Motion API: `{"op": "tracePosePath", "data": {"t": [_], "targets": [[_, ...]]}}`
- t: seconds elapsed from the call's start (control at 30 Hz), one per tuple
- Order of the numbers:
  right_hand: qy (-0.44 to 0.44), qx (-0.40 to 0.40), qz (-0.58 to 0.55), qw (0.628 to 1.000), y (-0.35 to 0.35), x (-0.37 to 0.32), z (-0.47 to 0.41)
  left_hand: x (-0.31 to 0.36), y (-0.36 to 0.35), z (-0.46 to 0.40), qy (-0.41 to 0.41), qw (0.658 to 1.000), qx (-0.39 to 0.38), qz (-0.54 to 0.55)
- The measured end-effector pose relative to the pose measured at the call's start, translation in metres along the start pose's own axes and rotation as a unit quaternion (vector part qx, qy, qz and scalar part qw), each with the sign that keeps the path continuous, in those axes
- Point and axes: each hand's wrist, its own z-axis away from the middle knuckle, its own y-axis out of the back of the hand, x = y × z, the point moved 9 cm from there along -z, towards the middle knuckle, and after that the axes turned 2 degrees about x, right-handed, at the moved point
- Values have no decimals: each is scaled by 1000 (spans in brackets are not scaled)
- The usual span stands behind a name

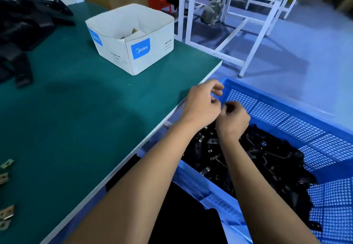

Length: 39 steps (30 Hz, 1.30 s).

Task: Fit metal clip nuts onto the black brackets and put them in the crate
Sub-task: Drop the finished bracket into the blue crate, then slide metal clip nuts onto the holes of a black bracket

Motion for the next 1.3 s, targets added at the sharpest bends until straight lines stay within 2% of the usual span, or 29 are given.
{"op": "tracePosePath", "data": {"t": [0.1,0.17,0.23,0.33,0.43,0.53,0.7,0.8,0.9,1.0,1.07,1.1,1.2,1.27,1.3], "targets": [[162,15,-76,984,11,-90,14,30,61,-8,-42,995,86,42],[259,-4,-98,961,9,-143,36,34,104,-4,-42,987,142,66],[319,-74,-124,937,-11,-191,71,23,155,8,-28,977,199,67],[345,-214,-115,907,-59,-245,130,-4,232,36,7,961,274,40],[376,-372,-81,845,-112,-290,211,-34,313,80,36,936,351,-11],[423,-470,-58,772,-147,-328,303,-60,395,142,69,895,438,-47],[518,-521,-20,678,-184,-375,425,-94,500,260,94,797,587,-109],[543,-535,-12,647,-202,-397,479,-110,532,318,108,732,660,-127],[574,-527,32,626,-221,-412,517,-123,550,348,130,666,729,-91],[589,-491,78,637,-238,-423,529,-131,556,353,139,643,751,-54],[567,-493,53,658,-243,-431,526,-136,556,347,134,660,738,-31],[539,-498,16,679,-244,-434,519,-138,555,341,132,675,725,-19],[335,-511,-120,782,-254,-427,479,-148,552,322,147,725,672,39],[196,-501,-195,820,-256,-409,452,-158,545,309,174,754,628,80],[158,-488,-227,828,-253,-403,442,-162,543,304,189,765,610,84]]}}
